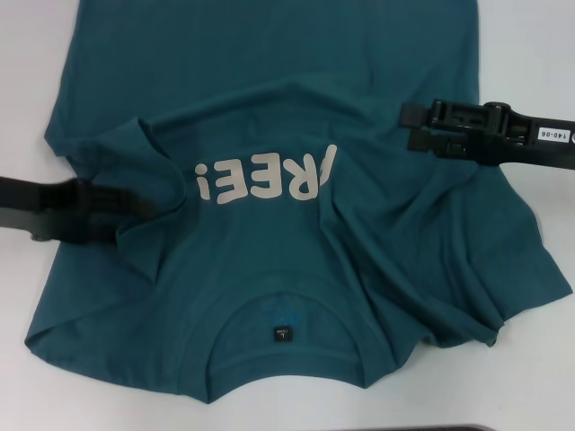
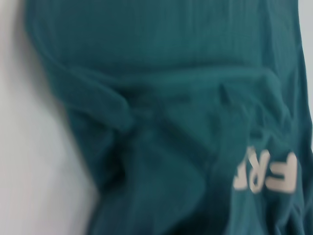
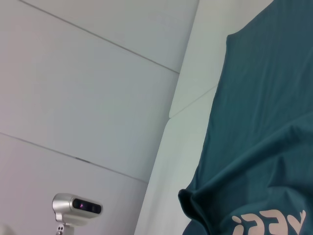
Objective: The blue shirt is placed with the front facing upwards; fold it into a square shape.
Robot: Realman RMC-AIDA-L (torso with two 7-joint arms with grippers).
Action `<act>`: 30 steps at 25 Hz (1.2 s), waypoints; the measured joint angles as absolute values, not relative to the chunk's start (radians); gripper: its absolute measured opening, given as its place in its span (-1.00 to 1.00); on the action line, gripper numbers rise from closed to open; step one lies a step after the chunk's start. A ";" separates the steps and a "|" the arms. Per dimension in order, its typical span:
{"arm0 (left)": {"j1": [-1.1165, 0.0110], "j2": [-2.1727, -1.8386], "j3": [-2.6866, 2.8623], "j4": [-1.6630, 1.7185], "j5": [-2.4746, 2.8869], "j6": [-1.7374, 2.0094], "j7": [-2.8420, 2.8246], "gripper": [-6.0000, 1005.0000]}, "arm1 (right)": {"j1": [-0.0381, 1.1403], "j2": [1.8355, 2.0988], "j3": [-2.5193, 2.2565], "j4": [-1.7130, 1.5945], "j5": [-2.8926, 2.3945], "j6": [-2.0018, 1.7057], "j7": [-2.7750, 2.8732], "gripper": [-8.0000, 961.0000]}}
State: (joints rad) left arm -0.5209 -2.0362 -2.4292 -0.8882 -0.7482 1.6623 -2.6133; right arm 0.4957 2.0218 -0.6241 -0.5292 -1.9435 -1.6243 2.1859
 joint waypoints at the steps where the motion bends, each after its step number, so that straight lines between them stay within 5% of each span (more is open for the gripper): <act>1: -0.523 -2.043 -2.418 -0.889 -0.748 1.672 -2.613 0.68 | 0.495 2.022 -0.623 -0.529 -1.943 -1.624 2.186 0.84; 6: -0.553 -2.064 -2.416 -0.890 -0.792 1.791 -2.580 0.68 | 0.495 2.021 -0.625 -0.529 -1.944 -1.625 2.187 0.84; 12: -0.563 -2.052 -2.427 -0.889 -0.869 1.834 -2.571 0.68 | 0.496 2.020 -0.628 -0.529 -1.944 -1.625 2.187 0.84; 16: -0.561 -2.035 -2.493 -0.880 -0.871 1.747 -2.580 0.68 | 0.492 2.019 -0.624 -0.529 -1.944 -1.624 2.187 0.84; 30: -0.622 -2.063 -2.474 -0.771 -0.864 1.431 -2.606 0.68 | 0.500 2.019 -0.628 -0.529 -1.944 -1.625 2.190 0.84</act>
State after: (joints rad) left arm -0.6217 -2.0628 -2.4744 -0.7706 -0.8644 1.4306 -2.6060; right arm 0.4998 2.0188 -0.6279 -0.5292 -1.9435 -1.6246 2.1900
